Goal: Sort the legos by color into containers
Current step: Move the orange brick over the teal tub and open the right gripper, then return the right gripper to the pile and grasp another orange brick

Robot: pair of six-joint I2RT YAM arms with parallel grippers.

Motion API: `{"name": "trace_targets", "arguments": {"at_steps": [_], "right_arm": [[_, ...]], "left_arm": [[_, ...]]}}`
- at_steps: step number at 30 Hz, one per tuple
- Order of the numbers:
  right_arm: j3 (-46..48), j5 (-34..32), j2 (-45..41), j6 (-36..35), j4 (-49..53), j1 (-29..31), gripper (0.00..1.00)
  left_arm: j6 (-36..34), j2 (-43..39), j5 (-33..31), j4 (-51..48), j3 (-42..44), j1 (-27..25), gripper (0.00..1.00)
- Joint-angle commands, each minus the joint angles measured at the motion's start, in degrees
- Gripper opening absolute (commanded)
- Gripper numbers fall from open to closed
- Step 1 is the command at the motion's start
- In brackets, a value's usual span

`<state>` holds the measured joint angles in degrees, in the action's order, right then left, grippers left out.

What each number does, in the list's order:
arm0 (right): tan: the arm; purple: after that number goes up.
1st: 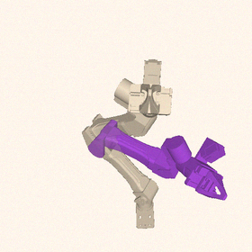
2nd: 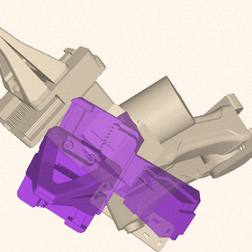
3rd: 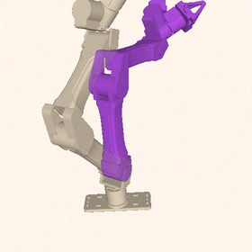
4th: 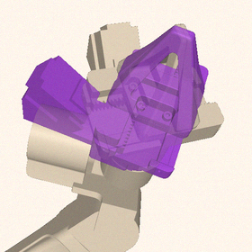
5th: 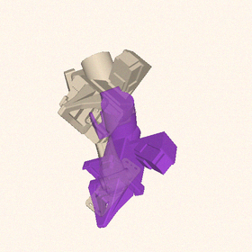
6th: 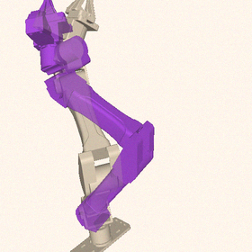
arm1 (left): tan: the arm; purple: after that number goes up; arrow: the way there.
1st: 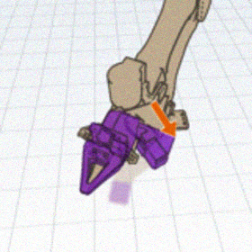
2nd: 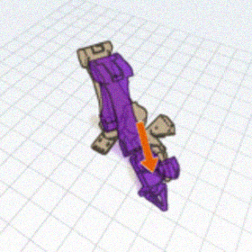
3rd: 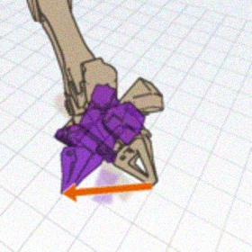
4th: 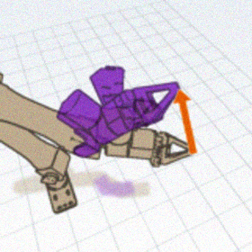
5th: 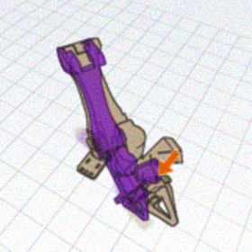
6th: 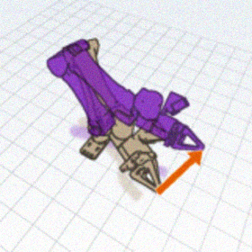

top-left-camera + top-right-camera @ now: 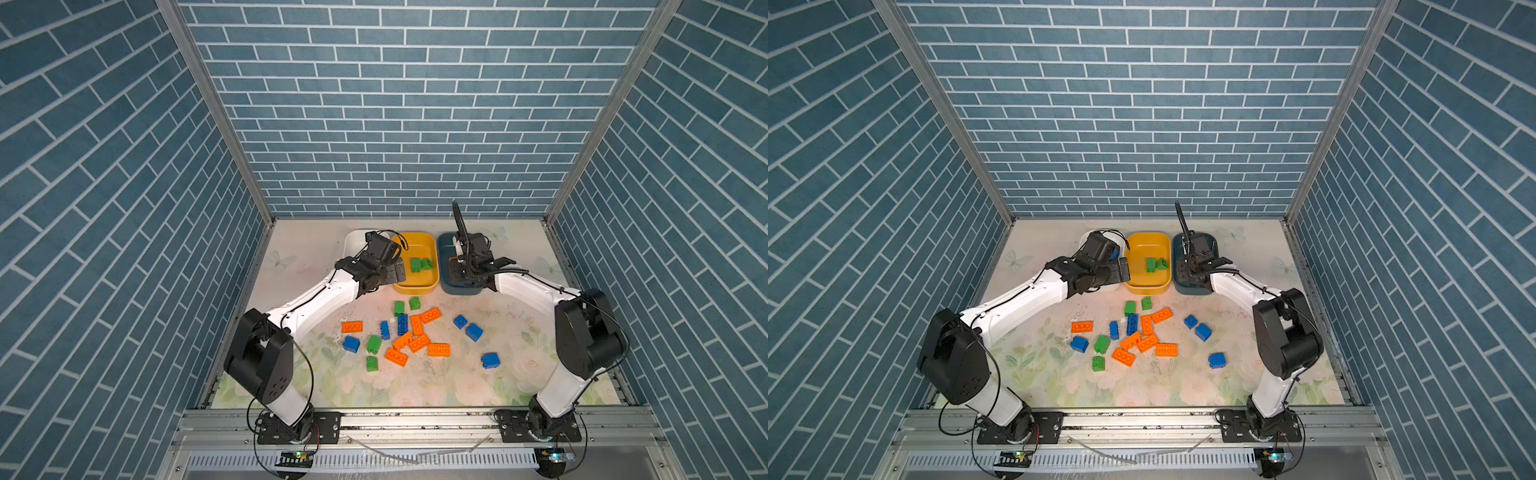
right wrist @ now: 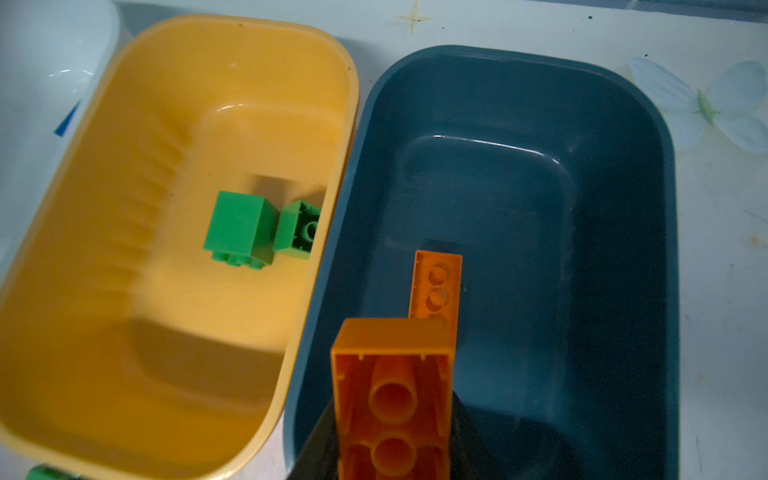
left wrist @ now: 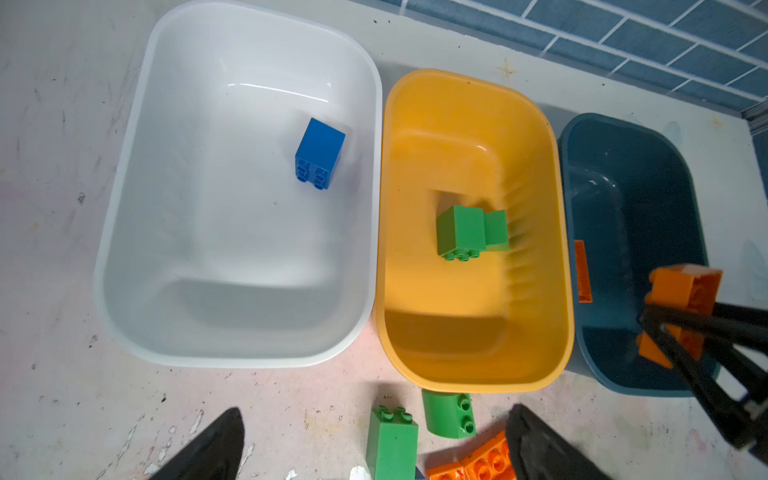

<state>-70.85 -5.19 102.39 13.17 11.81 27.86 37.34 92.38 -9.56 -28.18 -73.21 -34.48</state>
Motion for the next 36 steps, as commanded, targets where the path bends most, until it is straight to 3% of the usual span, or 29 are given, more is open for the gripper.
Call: {"name": "trace_targets", "arguments": {"at_steps": [1,9,18,20,22,27,34,36], "right_arm": [[-5.47,-2.36,3.07,-1.78,0.84,-0.52,0.32],[-8.26,-1.86,4.01,-1.55,3.45,-0.55,0.57],[-1.92,-2.32,-3.34,-3.07,2.57,-0.52,0.7],[0.52,0.35,-5.71,-3.76,1.11,-0.44,0.99],[3.74,4.87,-8.47,-5.18,-0.87,-0.31,0.99],[12.48,19.33,-13.9,-19.76,-4.58,1.41,0.98],[14.78,31.46,-15.62,-40.31,6.02,3.96,0.98],[13.76,30.9,-14.17,-44.57,9.87,5.46,0.98]], "left_arm": [[-1.83,-1.0,-2.0,-3.32,-1.05,-0.24,0.99],[-1.31,-1.04,-2.21,-3.54,-0.61,-0.24,0.99],[-1.85,-1.16,-6.42,-6.13,-1.67,-0.28,0.99],[-2.01,-1.17,-6.43,-6.09,-1.65,-0.24,0.99],[-2.1,-1.13,-6.13,-5.97,-1.63,-0.22,0.99],[-1.43,-1.23,-5.47,-5.63,-0.95,0.15,0.99],[1.01,-3.79,-5.1,-4.28,2.12,1.7,0.99],[1.39,-4.66,-5.4,-3.94,3.0,2.08,0.99]]}}
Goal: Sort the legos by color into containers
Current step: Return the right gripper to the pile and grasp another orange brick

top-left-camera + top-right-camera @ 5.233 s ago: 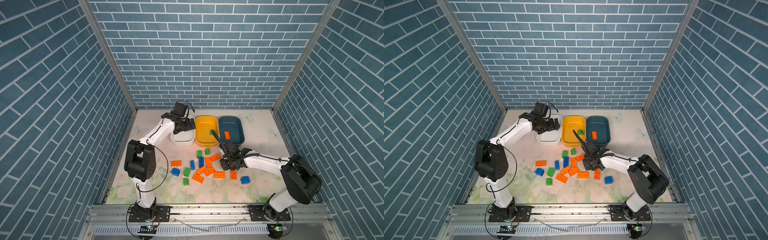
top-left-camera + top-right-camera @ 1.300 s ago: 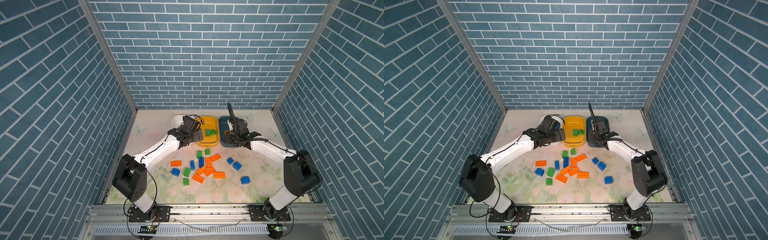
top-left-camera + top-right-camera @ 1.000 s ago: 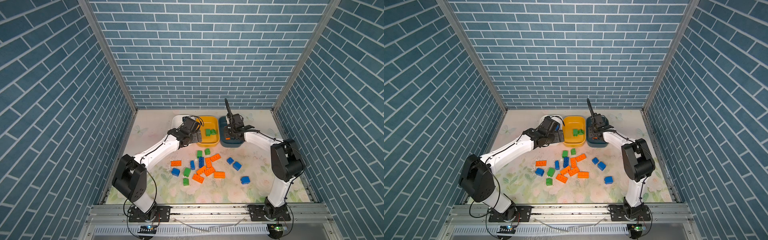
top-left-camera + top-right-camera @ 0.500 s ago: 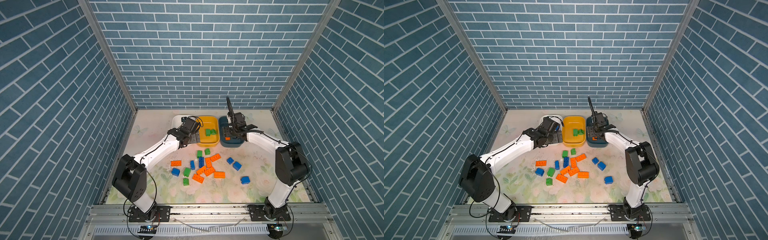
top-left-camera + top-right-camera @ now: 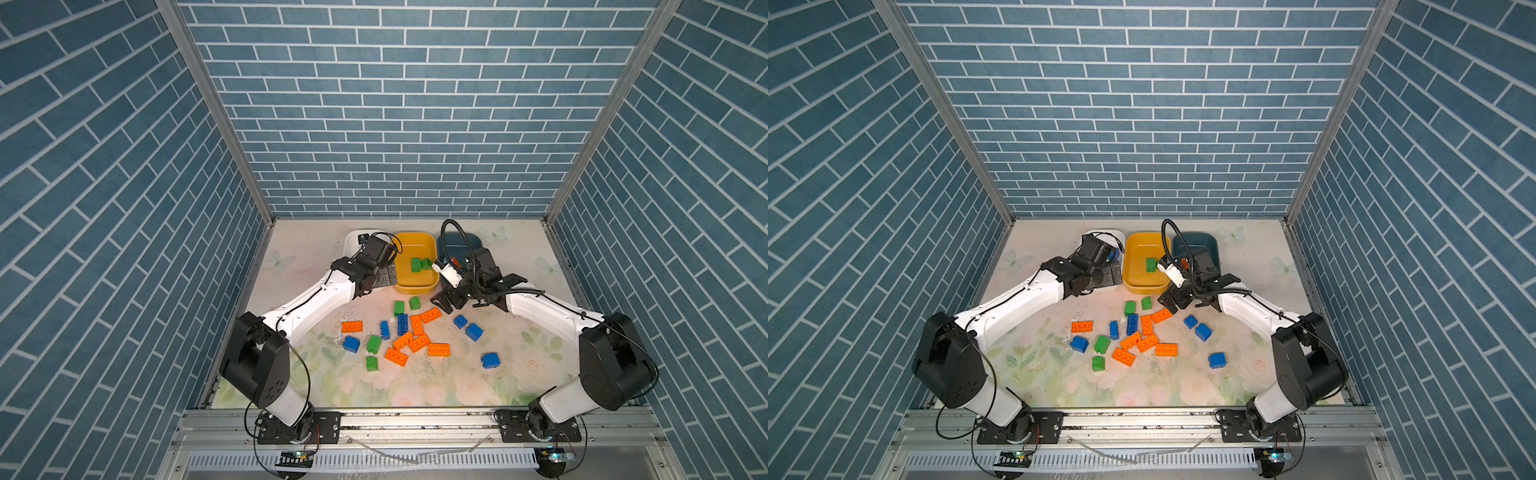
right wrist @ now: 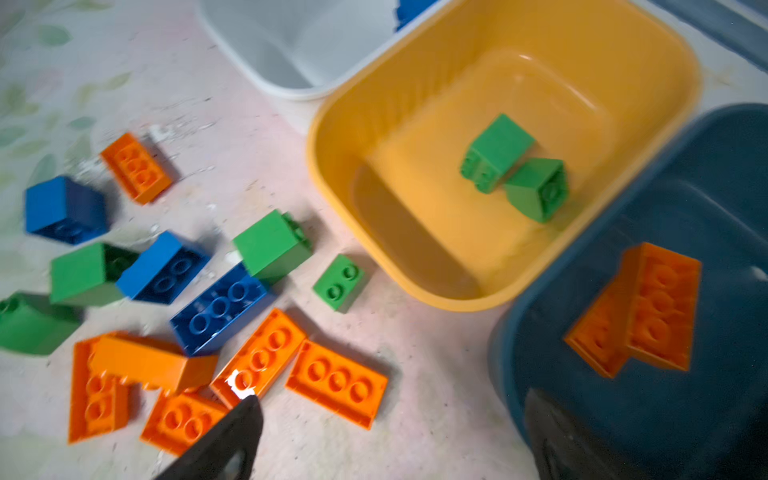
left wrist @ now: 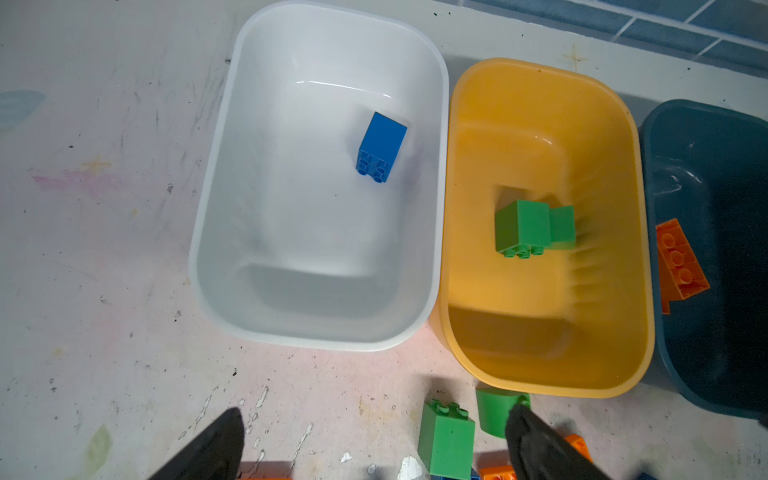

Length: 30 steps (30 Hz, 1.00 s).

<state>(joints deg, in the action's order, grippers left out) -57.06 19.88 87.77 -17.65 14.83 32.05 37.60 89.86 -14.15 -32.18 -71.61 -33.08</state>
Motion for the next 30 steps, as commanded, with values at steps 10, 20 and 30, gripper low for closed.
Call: {"name": "trace_targets", "arguments": {"at_steps": [10,20,30], "right_arm": [[-6.45,-1.83,9.98,-26.12,13.92,5.97,0.94],[-13.15,-9.17,18.83,-35.63,17.16,7.8,0.91],[-19.37,-7.79,25.27,-37.09,24.21,8.46,0.78]], "left_arm": [[3.31,-6.1,-1.41,0.22,5.51,2.55,0.99],[4.3,-7.82,-1.07,1.28,7.66,3.54,0.99],[5.45,-7.88,-1.12,-0.08,7.81,4.64,0.99]]}}
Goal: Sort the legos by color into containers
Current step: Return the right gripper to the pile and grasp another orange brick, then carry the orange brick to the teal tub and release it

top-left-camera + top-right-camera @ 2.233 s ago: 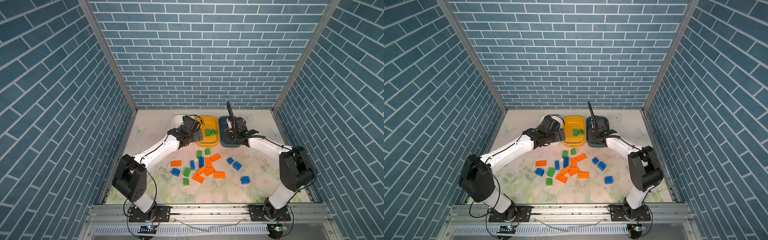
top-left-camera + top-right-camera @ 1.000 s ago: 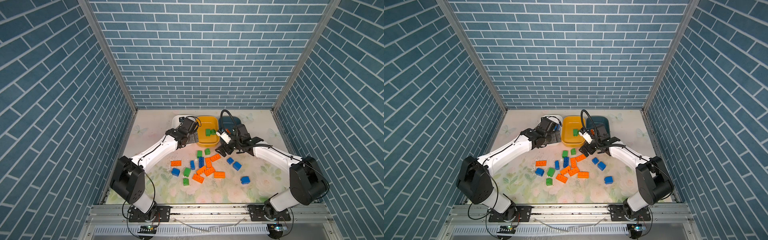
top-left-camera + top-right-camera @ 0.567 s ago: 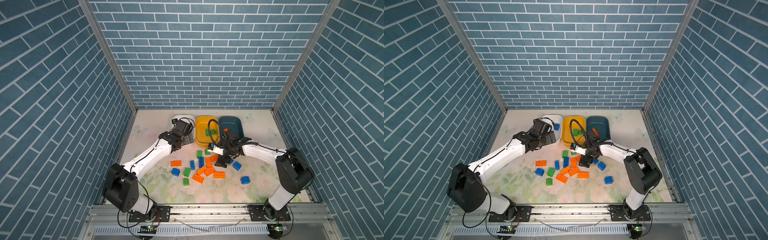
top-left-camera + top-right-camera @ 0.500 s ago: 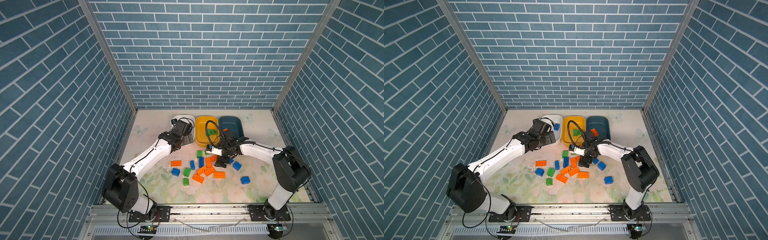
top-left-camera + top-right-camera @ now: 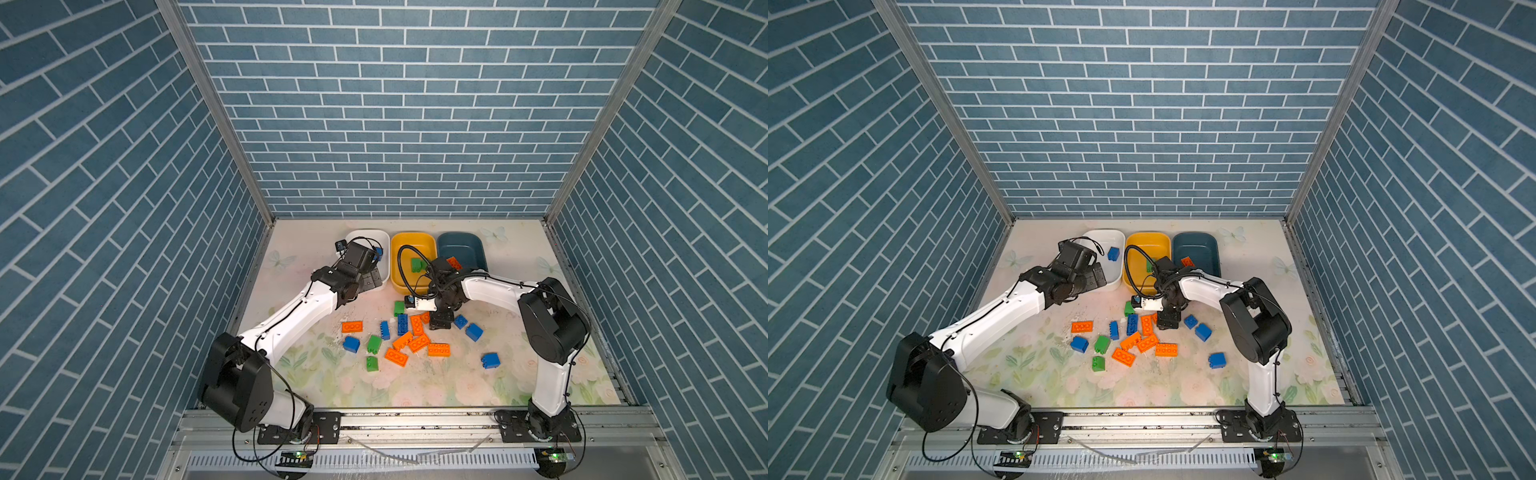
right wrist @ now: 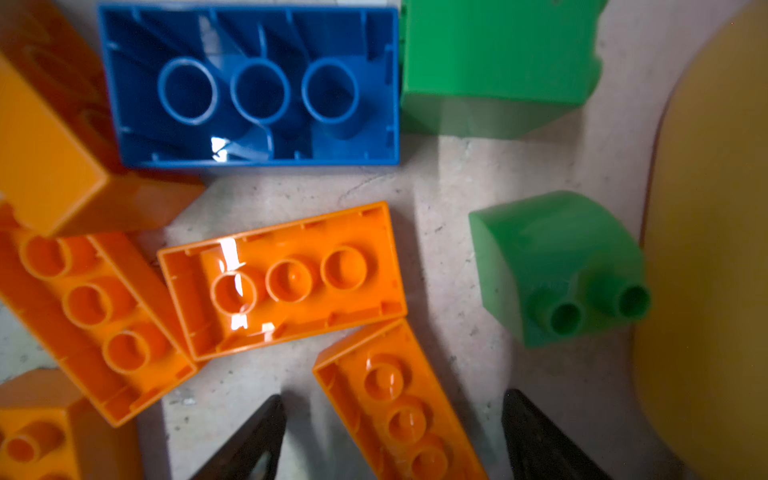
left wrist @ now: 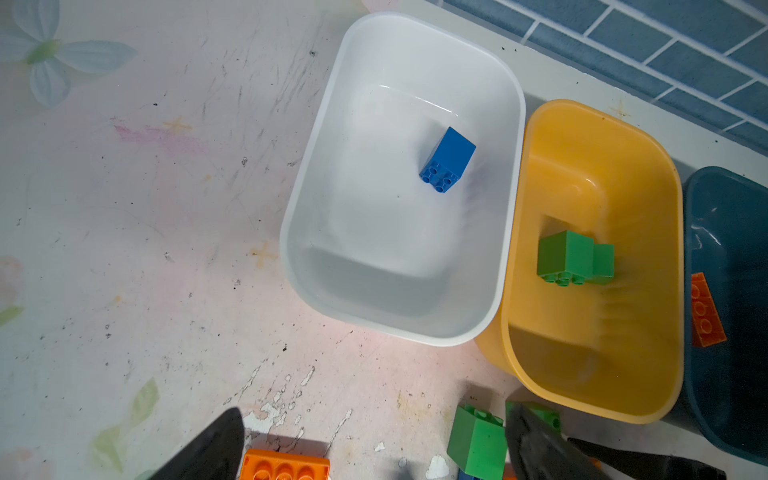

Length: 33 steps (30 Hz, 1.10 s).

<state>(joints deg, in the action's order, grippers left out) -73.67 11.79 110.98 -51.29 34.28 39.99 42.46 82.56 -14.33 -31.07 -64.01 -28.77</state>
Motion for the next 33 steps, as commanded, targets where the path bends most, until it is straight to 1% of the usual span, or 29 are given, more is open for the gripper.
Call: {"name": "trace_targets", "arguments": {"at_steps": [1,2,5,7,13,18,21,24,28,33], "right_arm": [[-3.12,0.17,2.4,-3.23,5.31,0.53,0.76],[-3.36,-0.22,2.6,-2.84,5.51,0.65,0.75],[-3.04,-0.81,2.44,-2.57,5.51,0.8,0.66],[-2.81,-1.38,2.33,-2.54,5.85,0.88,0.63],[-1.41,-3.62,1.13,-0.61,4.92,0.89,0.47],[0.01,-2.7,-0.87,1.6,4.88,0.97,0.4],[2.16,-3.22,-2.83,2.47,2.91,1.06,0.36],[3.63,-3.24,-5.06,4.25,1.65,1.04,0.35],[5.54,-0.3,-9.11,7.94,-0.48,0.35,0.33],[10.86,9.57,-17.18,15.46,-9.83,-4.84,0.32]], "left_arm": [[0.89,-0.57,-1.01,-1.4,0.2,0.33,0.99],[1.81,-0.43,-1.55,-1.81,0.13,0.41,0.99],[2.26,-0.05,-1.84,-2.54,-0.11,0.55,0.99],[2.27,0.14,-1.85,-2.67,-0.15,0.55,0.99],[1.98,-0.05,-1.5,-2.17,-0.24,0.55,0.99],[2.13,-0.09,-0.87,-1.32,0.2,0.55,0.99],[2.1,0.01,0.12,-0.04,0.36,0.52,0.99],[1.44,0.09,2.15,2.24,0.64,0.48,0.99],[0.89,0.56,3.75,3.86,0.64,0.48,0.99],[0.42,0.58,4.36,4.33,0.55,0.3,0.99]]}}
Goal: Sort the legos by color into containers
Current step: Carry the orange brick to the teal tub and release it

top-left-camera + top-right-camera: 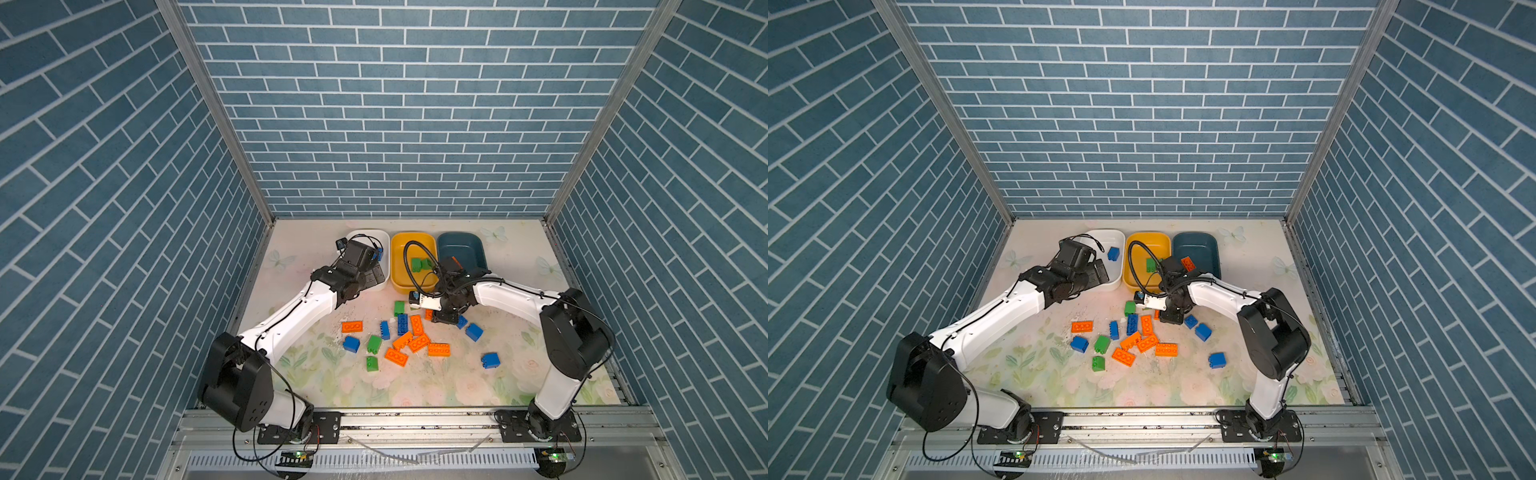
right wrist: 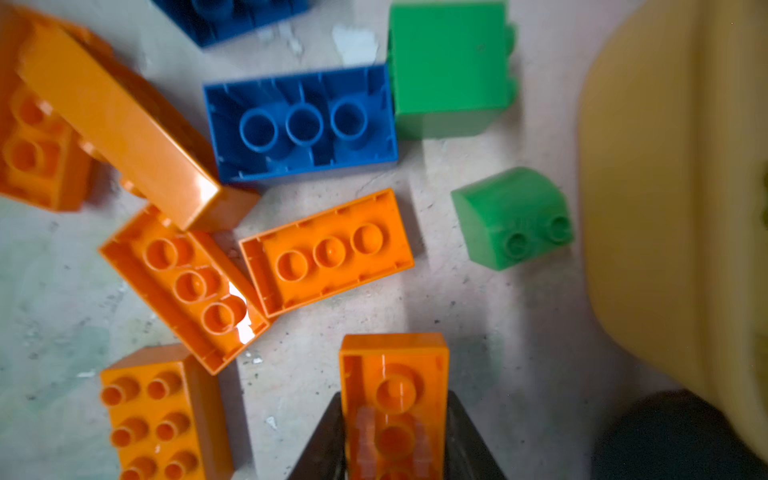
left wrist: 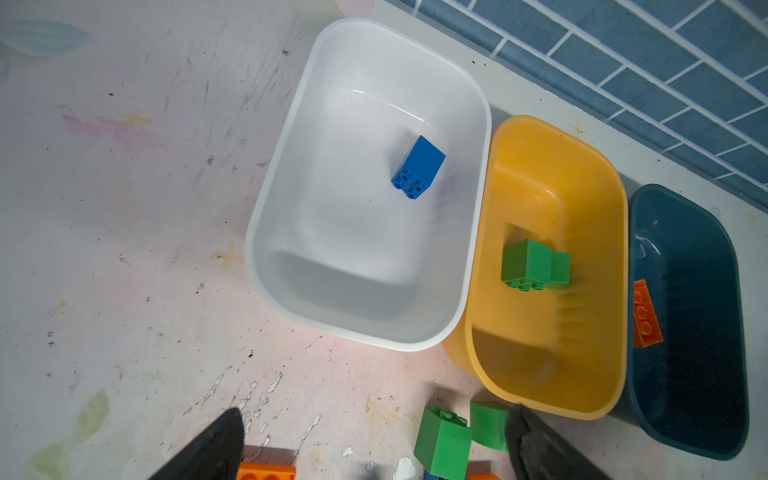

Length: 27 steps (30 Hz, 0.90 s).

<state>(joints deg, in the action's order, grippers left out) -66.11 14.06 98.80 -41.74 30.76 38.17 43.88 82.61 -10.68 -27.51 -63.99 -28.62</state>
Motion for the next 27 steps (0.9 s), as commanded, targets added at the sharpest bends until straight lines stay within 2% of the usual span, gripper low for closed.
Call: {"name": "trace_targets", "arguments": {"at_steps": [1,6,10,13,19,25,27], "right_arm": [[4.03,8.87,-6.39,7.25,-7.89,-4.03,0.31],[7.23,15.98,-12.13,18.51,-19.28,-10.23,0.3],[7.88,16.5,-12.69,28.27,-26.82,-14.05,0.28],[6.96,14.26,-11.52,35.85,-29.76,-16.55,0.27],[1.73,4.37,-5.85,45.2,-26.54,-19.5,0.3],[-11.73,-4.38,3.67,49.34,-14.73,-19.89,0.35],[-16.14,-6.15,6.23,50.65,-11.51,-19.91,0.4]], "left_arm": [[-0.91,0.35,0.64,0.98,0.66,0.2,0.99],[0.11,-0.08,-1.21,0.42,0.66,0.17,0.99],[-0.01,0.34,-1.2,-0.53,0.09,0.17,0.99],[-0.21,0.57,-0.63,-0.49,0.26,0.17,0.99],[-2.45,-0.78,2.89,3.93,2.64,0.21,0.99],[-2.95,-2.16,2.73,3.15,3.4,0.27,0.99],[-2.92,-2.59,2.2,2.34,3.77,0.23,0.99]]}}
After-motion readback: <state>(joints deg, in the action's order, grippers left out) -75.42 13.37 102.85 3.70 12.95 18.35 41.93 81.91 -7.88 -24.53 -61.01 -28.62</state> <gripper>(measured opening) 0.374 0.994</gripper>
